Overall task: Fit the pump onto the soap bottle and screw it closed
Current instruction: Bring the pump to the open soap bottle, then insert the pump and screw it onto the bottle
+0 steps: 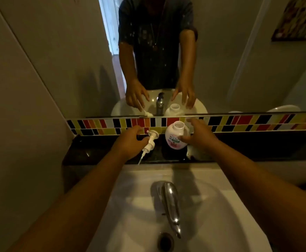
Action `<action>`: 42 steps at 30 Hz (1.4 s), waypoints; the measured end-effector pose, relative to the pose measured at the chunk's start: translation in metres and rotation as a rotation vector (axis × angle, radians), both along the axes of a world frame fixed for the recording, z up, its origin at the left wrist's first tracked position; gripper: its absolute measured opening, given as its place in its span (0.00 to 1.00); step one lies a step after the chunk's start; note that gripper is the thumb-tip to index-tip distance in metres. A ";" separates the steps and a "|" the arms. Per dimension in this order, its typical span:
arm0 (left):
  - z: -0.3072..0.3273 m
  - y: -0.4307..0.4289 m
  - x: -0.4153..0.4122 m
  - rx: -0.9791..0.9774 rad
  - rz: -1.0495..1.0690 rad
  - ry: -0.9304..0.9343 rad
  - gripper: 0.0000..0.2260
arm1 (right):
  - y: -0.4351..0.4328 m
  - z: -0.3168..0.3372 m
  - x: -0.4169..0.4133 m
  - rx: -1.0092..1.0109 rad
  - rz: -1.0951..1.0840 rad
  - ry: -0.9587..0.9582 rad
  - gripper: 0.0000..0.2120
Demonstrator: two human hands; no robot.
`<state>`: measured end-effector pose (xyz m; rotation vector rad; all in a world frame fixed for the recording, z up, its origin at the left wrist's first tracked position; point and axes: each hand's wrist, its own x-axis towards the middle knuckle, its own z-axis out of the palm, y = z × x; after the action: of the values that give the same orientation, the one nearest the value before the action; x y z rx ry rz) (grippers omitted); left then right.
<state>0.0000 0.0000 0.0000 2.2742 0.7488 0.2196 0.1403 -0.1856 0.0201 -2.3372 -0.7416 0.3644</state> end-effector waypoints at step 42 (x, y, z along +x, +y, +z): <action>0.040 -0.070 0.087 -0.552 0.106 -0.508 0.22 | 0.004 -0.072 0.019 0.192 -0.097 0.072 0.33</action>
<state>0.0870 -0.0698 0.0398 1.5659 0.5687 0.5433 0.1595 -0.1815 -0.0517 -2.1588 -0.5991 0.3183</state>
